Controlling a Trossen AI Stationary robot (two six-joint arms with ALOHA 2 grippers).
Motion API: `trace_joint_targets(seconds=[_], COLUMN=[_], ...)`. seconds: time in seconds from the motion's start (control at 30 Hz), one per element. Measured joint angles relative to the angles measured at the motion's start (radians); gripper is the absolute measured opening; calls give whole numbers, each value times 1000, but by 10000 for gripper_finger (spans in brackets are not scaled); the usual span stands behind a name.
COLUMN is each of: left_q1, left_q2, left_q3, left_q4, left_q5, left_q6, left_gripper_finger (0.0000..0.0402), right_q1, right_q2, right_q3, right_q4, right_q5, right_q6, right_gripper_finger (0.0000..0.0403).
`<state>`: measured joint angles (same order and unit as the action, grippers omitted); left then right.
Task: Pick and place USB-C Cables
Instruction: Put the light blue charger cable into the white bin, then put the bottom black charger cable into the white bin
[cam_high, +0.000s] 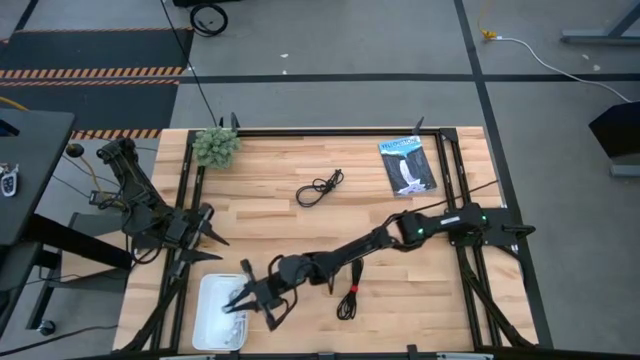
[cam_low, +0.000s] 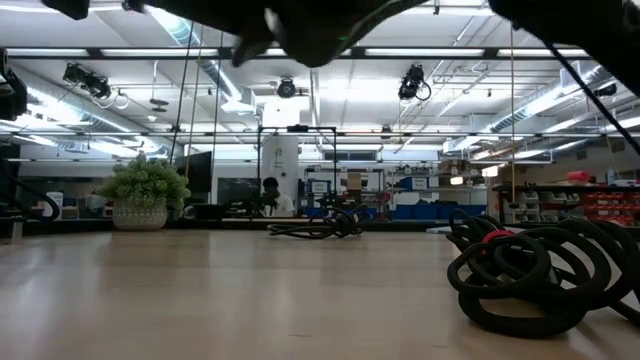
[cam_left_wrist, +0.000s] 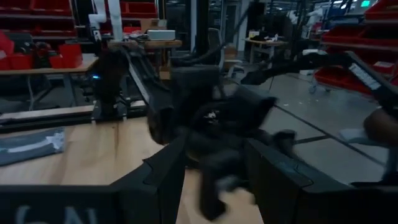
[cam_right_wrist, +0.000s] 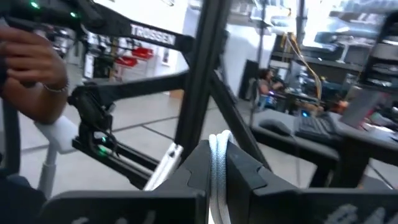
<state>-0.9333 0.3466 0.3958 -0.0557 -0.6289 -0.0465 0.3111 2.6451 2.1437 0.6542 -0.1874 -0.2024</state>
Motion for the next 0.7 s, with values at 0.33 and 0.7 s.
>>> trace_joint_targets(seconds=[0.33,0.7], left_q1=[0,0], left_q2=[0,0], left_q3=[0,0], left_q4=[4,4], left_q5=[-3,-3], left_q6=[-7,-19], left_gripper_finger=[172,172], right_q1=[17,-21], right_q2=[135,122], right_q3=[147,147], right_q4=[-117,-267], right_q5=[180,54], right_q6=[7,112], right_gripper_finger=[53,158])
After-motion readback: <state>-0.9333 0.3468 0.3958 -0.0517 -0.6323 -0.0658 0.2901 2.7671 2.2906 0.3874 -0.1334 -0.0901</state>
